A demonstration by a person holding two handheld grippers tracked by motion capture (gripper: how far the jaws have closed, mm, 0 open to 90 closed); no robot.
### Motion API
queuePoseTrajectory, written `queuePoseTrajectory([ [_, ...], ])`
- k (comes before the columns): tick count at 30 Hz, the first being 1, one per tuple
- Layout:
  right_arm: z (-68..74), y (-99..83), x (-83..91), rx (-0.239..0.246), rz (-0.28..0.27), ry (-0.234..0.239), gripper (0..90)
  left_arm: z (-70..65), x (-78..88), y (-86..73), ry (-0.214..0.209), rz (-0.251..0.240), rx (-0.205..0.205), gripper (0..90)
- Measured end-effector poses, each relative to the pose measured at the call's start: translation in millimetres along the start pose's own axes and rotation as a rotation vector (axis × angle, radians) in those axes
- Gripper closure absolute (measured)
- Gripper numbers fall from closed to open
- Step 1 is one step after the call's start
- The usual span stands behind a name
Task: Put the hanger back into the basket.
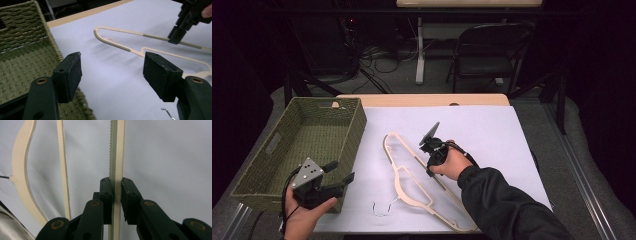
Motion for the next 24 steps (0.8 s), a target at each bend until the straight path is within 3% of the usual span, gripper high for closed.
queuePoseTrajectory([
  [4, -5.1, 2.0, 5.9, -0.005, -0.017, 0.004, 80.3, -9.8, -7.4, 1.6, -0.027, -0.002, -0.015, 32.0],
  [6, -4.1, 5.5, 7.7, -0.062, -0.067, 0.011, 80.3, -14.5, -10.7, 1.8, -0.04, 0.008, -0.023, 32.5],
  [7, -7.8, 6.1, 11.6, -0.033, -0.061, 0.005, 80.3, -17.0, -12.7, 2.2, -0.046, 0.007, -0.025, 32.5],
  [9, -10.3, 8.7, 16.7, -0.047, -0.078, 0.007, 80.3, -22.0, -15.8, 3.2, -0.061, 0.004, -0.028, 32.7],
  [10, -9.3, 12.4, 16.3, -0.089, -0.129, 0.01, 80.3, -24.5, -17.3, 3.7, -0.068, 0.002, -0.03, 32.8],
  [11, -12.3, 11.3, 20.2, -0.067, -0.102, 0.011, 80.3, -27.0, -18.6, 4.2, -0.074, 0.0, -0.031, 33.0],
  [14, -14.8, 13.0, 21.3, -0.091, -0.123, 0.007, 80.3, -34.1, -22.7, 5.8, -0.096, -0.008, -0.039, 34.1],
  [18, -17.7, 13.9, 23.9, -0.086, -0.138, 0.017, 80.3, -41.2, -29.5, 6.1, -0.118, 0.0, -0.044, 35.4],
  [24, -21.2, 20.5, 33.9, -0.133, -0.218, 0.049, 80.3, -52.6, -39.8, 7.1, -0.142, 0.009, -0.059, 35.4],
])
Point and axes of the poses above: each handheld gripper's, and its own axes: x roughly backward along the jaws, y roughly out of its top, z roughly to its left, the point moved 8 cm from there along -x, roughly forward along the jaws, and after that the axes turned 11 degrees about -y, right-handed, at the moved point
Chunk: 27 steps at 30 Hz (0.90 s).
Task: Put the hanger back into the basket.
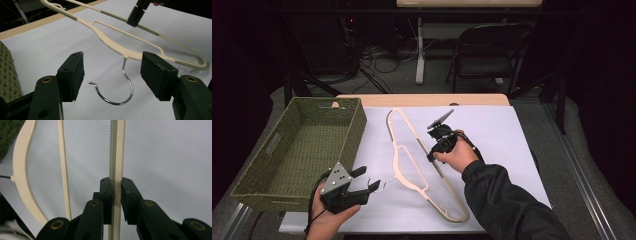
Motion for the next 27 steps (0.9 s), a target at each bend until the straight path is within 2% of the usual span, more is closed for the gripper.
queuePoseTrajectory([
  [2, -0.6, 2.9, 0.9, -0.015, -0.036, 0.016, 80.3, -3.6, -3.7, 1.1, -0.006, -0.004, -0.001, 35.8],
  [6, -2.9, 4.2, 3.8, -0.024, -0.04, 0.019, 80.3, -13.6, -15.7, 0.5, -0.034, 0.004, -0.013, 36.9],
  [8, -3.2, 5.8, 3.1, -0.038, -0.061, 0.021, 80.3, -18.3, -21.9, -1.0, -0.051, 0.016, -0.019, 37.1],
  [11, -3.7, 6.3, 5.5, -0.049, -0.061, 0.026, 80.3, -23.8, -29.5, -3.4, -0.064, 0.027, -0.015, 37.1],
  [15, -5.4, 6.7, 6.7, -0.048, -0.074, 0.015, 80.3, -24.2, -35.9, -6.3, -0.053, 0.033, -0.01, 36.7],
  [17, -6.1, 5.7, 6.8, -0.056, -0.064, 0.01, 80.3, -24.4, -35.9, -6.2, -0.053, 0.027, -0.01, 36.8],
  [21, -8.2, 7.1, 6.9, -0.056, -0.08, 0.013, 80.3, -26.7, -31.0, -3.2, -0.038, 0.018, -0.019, 37.0],
  [24, -8.8, 6.3, 7.3, -0.05, -0.068, 0.008, 80.3, -31.7, -28.4, -0.5, -0.05, 0.006, -0.024, 37.5],
  [27, -8.6, 7.5, 7.3, -0.06, -0.081, 0.014, 80.2, -39.1, -30.6, 0.0, -0.066, 0.006, -0.029, 37.6],
])
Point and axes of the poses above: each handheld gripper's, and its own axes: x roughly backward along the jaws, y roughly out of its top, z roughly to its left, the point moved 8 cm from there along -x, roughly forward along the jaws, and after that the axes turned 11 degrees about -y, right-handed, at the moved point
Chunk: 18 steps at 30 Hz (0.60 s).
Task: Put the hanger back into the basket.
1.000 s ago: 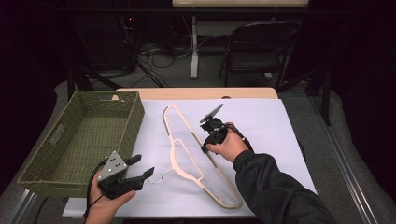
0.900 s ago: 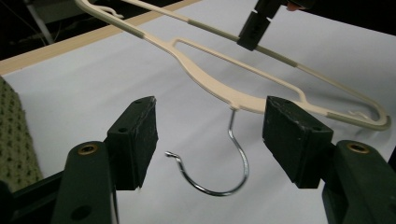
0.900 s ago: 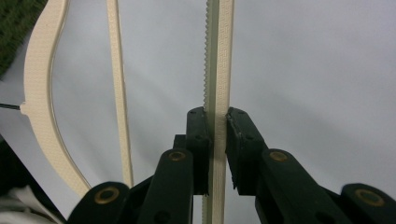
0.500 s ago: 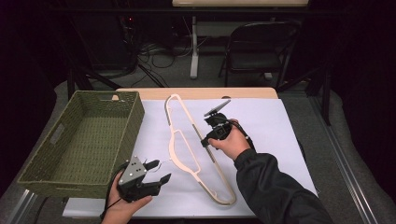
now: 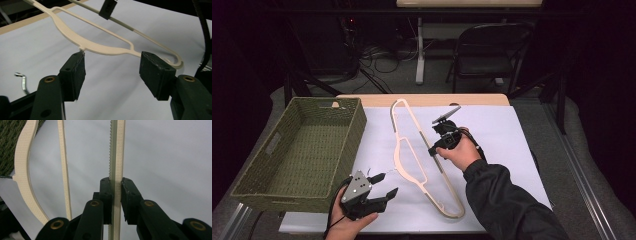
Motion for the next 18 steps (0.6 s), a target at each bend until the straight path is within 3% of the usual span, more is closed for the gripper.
queuePoseTrajectory([
  [5, -0.4, 0.8, 0.2, -0.002, -0.005, -0.008, 80.3, -11.2, -16.3, -5.4, -0.044, 0.03, -0.014, 37.4],
  [14, 1.4, 2.2, 1.5, -0.03, -0.008, 0.002, 80.3, -6.4, -42.1, -13.2, -0.05, 0.061, 0.023, 37.3],
  [18, 2.6, 2.7, 1.8, -0.017, -0.013, 0.002, 80.3, -6.7, -51.4, -15.3, -0.061, 0.069, 0.035, 37.3],
])
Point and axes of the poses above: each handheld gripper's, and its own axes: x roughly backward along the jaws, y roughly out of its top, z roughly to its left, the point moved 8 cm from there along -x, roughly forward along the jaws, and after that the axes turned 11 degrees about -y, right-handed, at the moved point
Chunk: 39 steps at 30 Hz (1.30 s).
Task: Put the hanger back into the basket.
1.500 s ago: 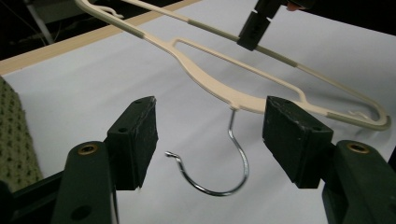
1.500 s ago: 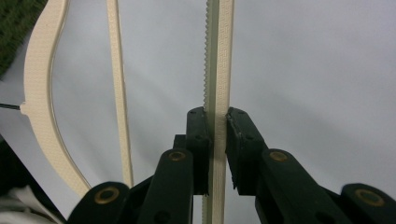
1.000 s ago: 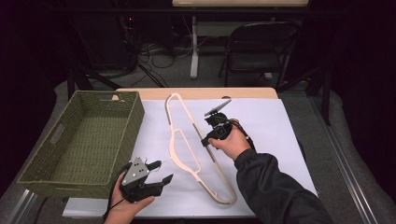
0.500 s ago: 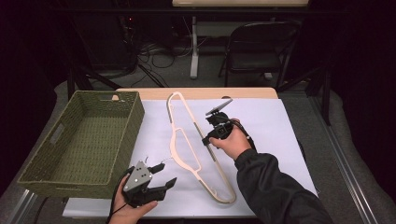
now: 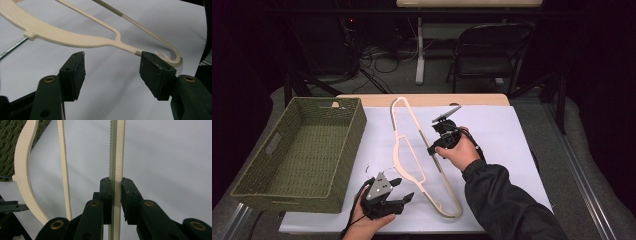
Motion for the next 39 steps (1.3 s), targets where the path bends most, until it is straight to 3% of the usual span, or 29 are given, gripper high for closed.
queuePoseTrajectory([
  [14, 0.6, 1.0, 2.0, -0.01, -0.012, 0.012, 80.2, 2.3, -27.4, -3.1, -0.01, 0.046, 0.066, 35.2],
  [23, -1.6, 1.1, 1.2, -0.009, -0.022, -0.003, 80.2, 4.7, -34.3, 5.2, -0.026, -0.002, 0.11, 35.3],
  [34, 3.0, 2.0, 3.0, -0.029, -0.032, 0.019, 80.2, 0.1, -42.7, 13.5, -0.087, -0.035, 0.16, 38.2],
  [39, 3.9, 2.7, 3.5, -0.028, -0.039, 0.027, 80.2, 4.6, -47.4, 17.1, -0.068, -0.062, 0.184, 43.4],
])
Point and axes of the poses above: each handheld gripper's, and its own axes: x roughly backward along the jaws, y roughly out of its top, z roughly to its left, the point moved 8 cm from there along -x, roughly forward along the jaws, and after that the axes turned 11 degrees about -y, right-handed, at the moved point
